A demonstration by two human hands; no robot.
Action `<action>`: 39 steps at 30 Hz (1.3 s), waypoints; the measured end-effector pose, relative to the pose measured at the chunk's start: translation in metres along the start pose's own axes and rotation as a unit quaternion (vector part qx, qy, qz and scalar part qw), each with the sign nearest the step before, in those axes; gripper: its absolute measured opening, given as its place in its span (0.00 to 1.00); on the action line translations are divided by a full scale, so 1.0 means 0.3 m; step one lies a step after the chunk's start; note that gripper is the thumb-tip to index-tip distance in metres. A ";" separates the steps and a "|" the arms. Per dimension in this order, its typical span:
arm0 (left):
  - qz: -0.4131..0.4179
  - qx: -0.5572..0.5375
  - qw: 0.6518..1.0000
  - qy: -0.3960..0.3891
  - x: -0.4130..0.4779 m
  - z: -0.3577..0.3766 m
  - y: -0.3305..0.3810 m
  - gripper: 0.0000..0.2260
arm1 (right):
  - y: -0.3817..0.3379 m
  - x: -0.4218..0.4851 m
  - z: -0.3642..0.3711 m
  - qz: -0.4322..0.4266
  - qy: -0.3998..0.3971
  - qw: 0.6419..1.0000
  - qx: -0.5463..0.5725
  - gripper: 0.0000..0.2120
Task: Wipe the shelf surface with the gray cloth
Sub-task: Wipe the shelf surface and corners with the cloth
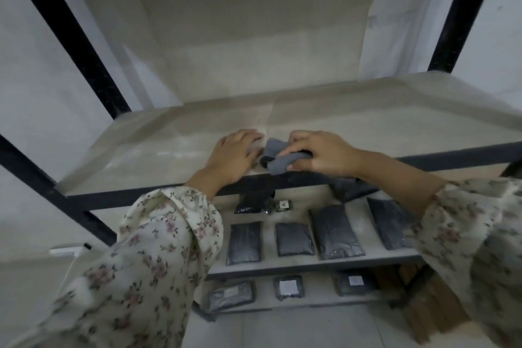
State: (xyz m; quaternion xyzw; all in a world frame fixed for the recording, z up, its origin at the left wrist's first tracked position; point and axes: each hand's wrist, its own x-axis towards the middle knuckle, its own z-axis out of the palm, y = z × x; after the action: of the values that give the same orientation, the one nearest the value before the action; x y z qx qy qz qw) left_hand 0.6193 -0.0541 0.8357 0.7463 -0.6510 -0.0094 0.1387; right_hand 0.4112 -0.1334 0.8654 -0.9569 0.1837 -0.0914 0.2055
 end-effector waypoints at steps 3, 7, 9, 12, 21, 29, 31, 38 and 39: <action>0.007 0.015 1.000 -0.004 -0.037 0.001 0.001 0.19 | -0.007 -0.063 -0.037 -0.007 -0.012 0.994 0.107 0.13; 0.011 0.026 0.999 -0.016 -0.071 -0.005 0.010 0.20 | 0.030 0.022 -0.142 0.055 0.141 0.979 0.140 0.11; 0.007 0.027 0.999 -0.017 -0.077 -0.006 0.015 0.20 | 0.047 0.096 -0.135 0.108 0.135 0.982 0.070 0.14; -0.005 0.037 0.999 -0.023 -0.076 0.001 0.011 0.21 | 0.078 0.144 -0.057 0.144 0.084 0.986 -0.028 0.15; 0.003 0.059 0.998 -0.022 -0.077 0.004 0.005 0.21 | -0.020 -0.075 0.006 -0.019 -0.015 1.000 0.006 0.16; 0.001 0.054 0.998 -0.021 -0.079 -0.001 0.012 0.21 | 0.017 0.141 -0.093 0.059 0.096 0.993 -0.019 0.14; -0.005 0.055 0.998 -0.023 -0.081 -0.001 0.012 0.21 | 0.058 0.167 -0.039 0.085 0.070 0.992 -0.067 0.14; 0.007 0.059 0.998 -0.031 -0.084 -0.002 0.010 0.21 | 0.007 -0.010 -0.002 -0.026 -0.032 0.999 0.015 0.16; 0.008 0.060 0.998 -0.033 -0.083 -0.003 0.008 0.22 | 0.005 -0.036 -0.020 -0.030 -0.056 0.996 0.067 0.15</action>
State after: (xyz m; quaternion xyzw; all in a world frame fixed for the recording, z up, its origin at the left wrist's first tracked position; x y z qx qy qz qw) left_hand 0.6134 -0.0300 0.8329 0.7474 -0.6604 0.0057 0.0725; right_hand 0.3992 -0.1326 0.8692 -0.9496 0.1364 -0.0556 0.2766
